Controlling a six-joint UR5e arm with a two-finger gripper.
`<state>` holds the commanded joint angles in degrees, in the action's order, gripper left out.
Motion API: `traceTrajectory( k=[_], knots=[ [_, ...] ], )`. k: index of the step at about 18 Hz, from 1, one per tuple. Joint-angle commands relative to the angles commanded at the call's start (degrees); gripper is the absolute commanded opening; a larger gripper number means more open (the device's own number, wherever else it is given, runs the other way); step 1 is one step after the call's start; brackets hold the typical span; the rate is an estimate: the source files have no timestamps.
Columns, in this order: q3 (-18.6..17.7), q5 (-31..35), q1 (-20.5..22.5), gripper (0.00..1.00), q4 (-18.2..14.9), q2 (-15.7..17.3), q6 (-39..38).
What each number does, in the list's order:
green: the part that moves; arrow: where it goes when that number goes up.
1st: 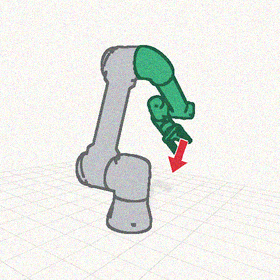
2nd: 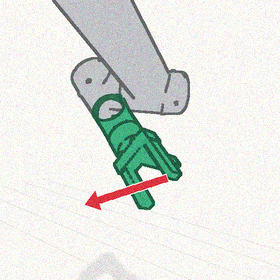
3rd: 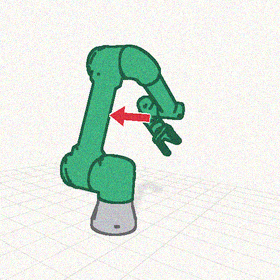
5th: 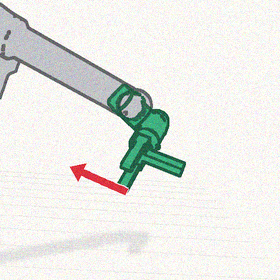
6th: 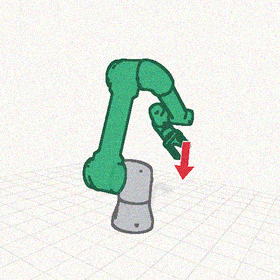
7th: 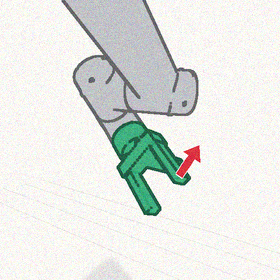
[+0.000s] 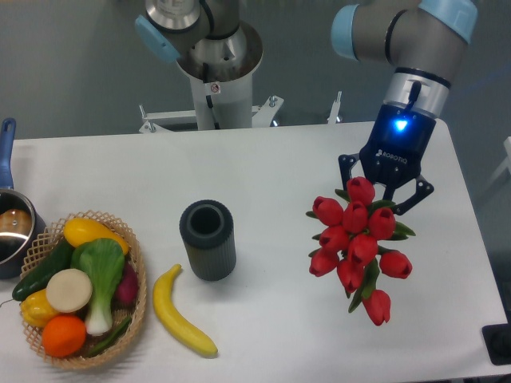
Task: Insert the flowers into the vase
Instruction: 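Hold the red tulip bunch in the gripper and begin moving toward the vase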
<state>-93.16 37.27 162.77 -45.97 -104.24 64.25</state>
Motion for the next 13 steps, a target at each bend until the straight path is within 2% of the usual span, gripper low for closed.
traceTrajectory(
  k=[10,13],
  knots=[
    [0.26,-2.11,-0.26,0.29,0.00,-0.09,-0.17],
    [0.44,-6.40,-1.92,0.30,0.09,0.17,0.18]
  ],
)
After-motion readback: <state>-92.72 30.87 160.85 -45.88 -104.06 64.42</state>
